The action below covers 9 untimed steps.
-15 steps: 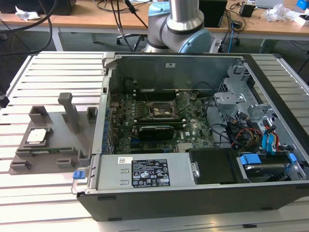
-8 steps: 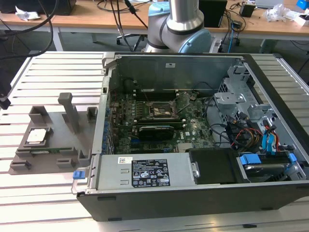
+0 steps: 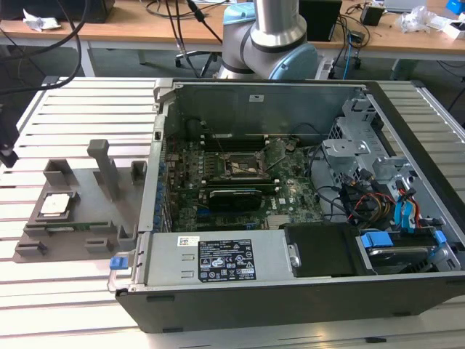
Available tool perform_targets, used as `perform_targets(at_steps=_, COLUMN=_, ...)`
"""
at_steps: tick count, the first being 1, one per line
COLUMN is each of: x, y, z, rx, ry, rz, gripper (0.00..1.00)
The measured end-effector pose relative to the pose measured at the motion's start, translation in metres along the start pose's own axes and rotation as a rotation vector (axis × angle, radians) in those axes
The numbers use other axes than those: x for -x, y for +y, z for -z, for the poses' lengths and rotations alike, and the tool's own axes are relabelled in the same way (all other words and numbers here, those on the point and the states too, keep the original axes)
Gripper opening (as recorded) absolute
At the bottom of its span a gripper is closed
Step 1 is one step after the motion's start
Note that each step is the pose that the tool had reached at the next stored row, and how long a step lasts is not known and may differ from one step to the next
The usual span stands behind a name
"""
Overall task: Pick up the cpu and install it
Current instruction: 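Pick up the cpu and move it towards the insertion slot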
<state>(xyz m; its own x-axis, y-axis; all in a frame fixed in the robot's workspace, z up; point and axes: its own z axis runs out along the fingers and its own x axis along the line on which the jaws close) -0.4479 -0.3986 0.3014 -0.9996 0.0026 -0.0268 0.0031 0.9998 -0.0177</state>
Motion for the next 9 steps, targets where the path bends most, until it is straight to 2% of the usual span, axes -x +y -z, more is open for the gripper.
perform_targets(at_steps=9, x=-0.0002, y=0.0002, z=-0.0088, rx=0.0, ry=-0.0001, rz=0.0, gripper=0.66)
